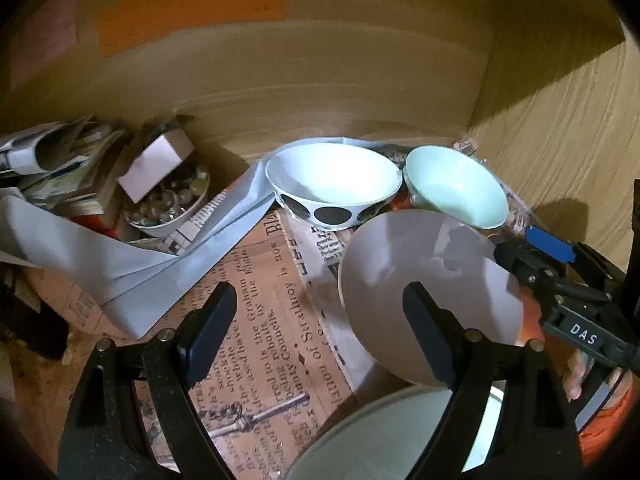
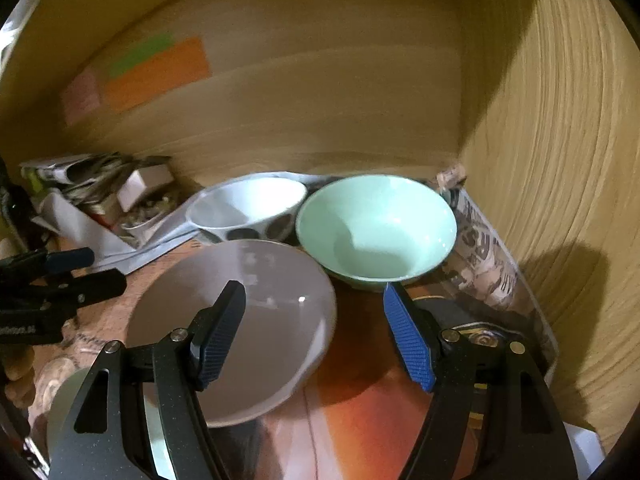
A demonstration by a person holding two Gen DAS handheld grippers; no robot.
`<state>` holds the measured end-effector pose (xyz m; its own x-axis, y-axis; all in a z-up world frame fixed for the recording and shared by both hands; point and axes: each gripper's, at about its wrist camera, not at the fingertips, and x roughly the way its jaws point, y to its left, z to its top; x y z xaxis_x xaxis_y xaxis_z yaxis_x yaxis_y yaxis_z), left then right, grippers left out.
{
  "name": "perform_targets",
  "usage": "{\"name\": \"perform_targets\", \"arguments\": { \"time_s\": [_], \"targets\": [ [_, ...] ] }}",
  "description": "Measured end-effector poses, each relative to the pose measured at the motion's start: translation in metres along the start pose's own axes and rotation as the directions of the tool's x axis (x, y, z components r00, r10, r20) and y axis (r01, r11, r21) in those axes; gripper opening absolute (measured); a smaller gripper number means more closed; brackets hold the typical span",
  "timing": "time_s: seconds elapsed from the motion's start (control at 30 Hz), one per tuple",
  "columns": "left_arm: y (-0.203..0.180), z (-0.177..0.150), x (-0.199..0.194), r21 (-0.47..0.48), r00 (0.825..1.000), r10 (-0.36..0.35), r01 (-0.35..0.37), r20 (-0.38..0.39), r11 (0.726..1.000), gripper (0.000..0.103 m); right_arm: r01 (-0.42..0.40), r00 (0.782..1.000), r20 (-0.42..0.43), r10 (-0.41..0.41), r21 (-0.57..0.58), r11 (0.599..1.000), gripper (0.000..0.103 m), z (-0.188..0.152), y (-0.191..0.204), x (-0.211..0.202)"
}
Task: Organize plates and bowls
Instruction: 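Reach both tools to the pinkish-grey bowl rim and close on it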
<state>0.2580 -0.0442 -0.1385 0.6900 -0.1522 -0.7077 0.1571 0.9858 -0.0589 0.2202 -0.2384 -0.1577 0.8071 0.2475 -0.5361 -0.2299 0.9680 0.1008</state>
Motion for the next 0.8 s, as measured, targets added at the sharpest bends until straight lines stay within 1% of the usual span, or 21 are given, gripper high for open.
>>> {"name": "perform_targets", "arguments": {
  "time_s": [0.03,0.07,0.1,0.13,0.2,0.27,0.37,0.43,0.47,0.5,0.53,0.6,0.67,0.7,0.73,0.8],
  "targets": [
    [0.0,0.001,0.003,0.003,1.0,-0.002,0.002,-0.001,1.0,0.083,-0.003,1.0,-0.008,0.003,0.006,1.0,0.069,0.0,-0.002,0.003],
    [-0.001,0.001,0.006,0.007,1.0,-0.003,0.003,-0.003,1.0,0.081,-0.005,1.0,-0.016,0.005,0.014,1.0,0.066,-0.001,-0.004,0.007],
    [-0.001,0.002,0.011,0.012,1.0,-0.002,0.002,-0.011,1.0,0.076,-0.008,1.0,-0.024,0.008,0.024,1.0,0.063,-0.002,-0.006,0.01],
    [-0.001,0.002,0.014,0.013,1.0,-0.002,0.002,-0.019,1.0,0.07,-0.012,0.999,-0.035,0.013,0.03,0.999,0.062,-0.003,-0.007,0.014],
    [-0.001,0.003,0.023,0.012,0.999,-0.012,0.012,-0.045,1.0,0.065,-0.026,0.998,-0.061,0.029,0.042,0.999,0.052,-0.006,-0.01,0.021],
    [-0.001,0.002,0.029,0.009,0.998,-0.022,0.022,-0.065,1.0,0.063,-0.036,0.995,-0.088,0.04,0.048,0.998,0.046,-0.009,-0.012,0.026],
    [-0.002,0.002,0.037,0.011,0.996,-0.035,0.036,-0.088,0.999,0.056,-0.048,0.993,-0.103,0.053,0.055,0.997,0.04,-0.011,-0.012,0.028],
    [-0.002,0.002,0.043,0.007,0.993,-0.051,0.052,-0.109,0.999,0.045,-0.055,0.992,-0.108,0.061,0.058,0.997,0.037,-0.012,-0.013,0.029],
    [-0.002,0.001,0.044,0.004,0.991,-0.058,0.059,-0.121,0.998,0.043,-0.056,0.992,-0.11,0.063,0.059,0.997,0.033,-0.013,-0.013,0.029],
    [-0.003,0.0,0.047,0.005,0.989,-0.064,0.066,-0.133,0.998,0.036,-0.059,0.991,-0.116,0.065,0.06,0.996,0.027,-0.013,-0.013,0.031],
    [-0.003,0.0,0.049,0.008,0.987,-0.069,0.07,-0.144,0.997,0.031,-0.064,0.989,-0.126,0.072,0.061,0.996,0.026,-0.014,-0.013,0.033],
    [-0.005,-0.001,0.05,0.014,0.985,-0.082,0.085,-0.151,0.996,0.027,-0.079,0.987,-0.138,0.087,0.064,0.995,0.021,-0.015,-0.013,0.036],
    [-0.008,-0.002,0.049,0.02,0.985,-0.091,0.095,-0.15,0.995,0.022,-0.09,0.986,-0.135,0.098,0.06,0.994,0.018,-0.016,-0.012,0.035],
    [-0.01,-0.002,0.049,0.025,0.984,-0.095,0.1,-0.148,0.995,0.017,-0.094,0.986,-0.133,0.1,0.057,0.994,0.016,-0.016,-0.01,0.035],
    [-0.012,-0.002,0.049,0.03,0.983,-0.102,0.108,-0.15,0.994,0.013,-0.092,0.986,-0.131,0.098,0.052,0.994,0.016,-0.016,-0.009,0.035],
    [-0.016,-0.002,0.048,0.045,0.986,-0.084,0.092,-0.144,0.995,0.013,-0.08,0.988,-0.127,0.084,0.04,0.996,0.016,-0.016,-0.007,0.033]
  ]
}}
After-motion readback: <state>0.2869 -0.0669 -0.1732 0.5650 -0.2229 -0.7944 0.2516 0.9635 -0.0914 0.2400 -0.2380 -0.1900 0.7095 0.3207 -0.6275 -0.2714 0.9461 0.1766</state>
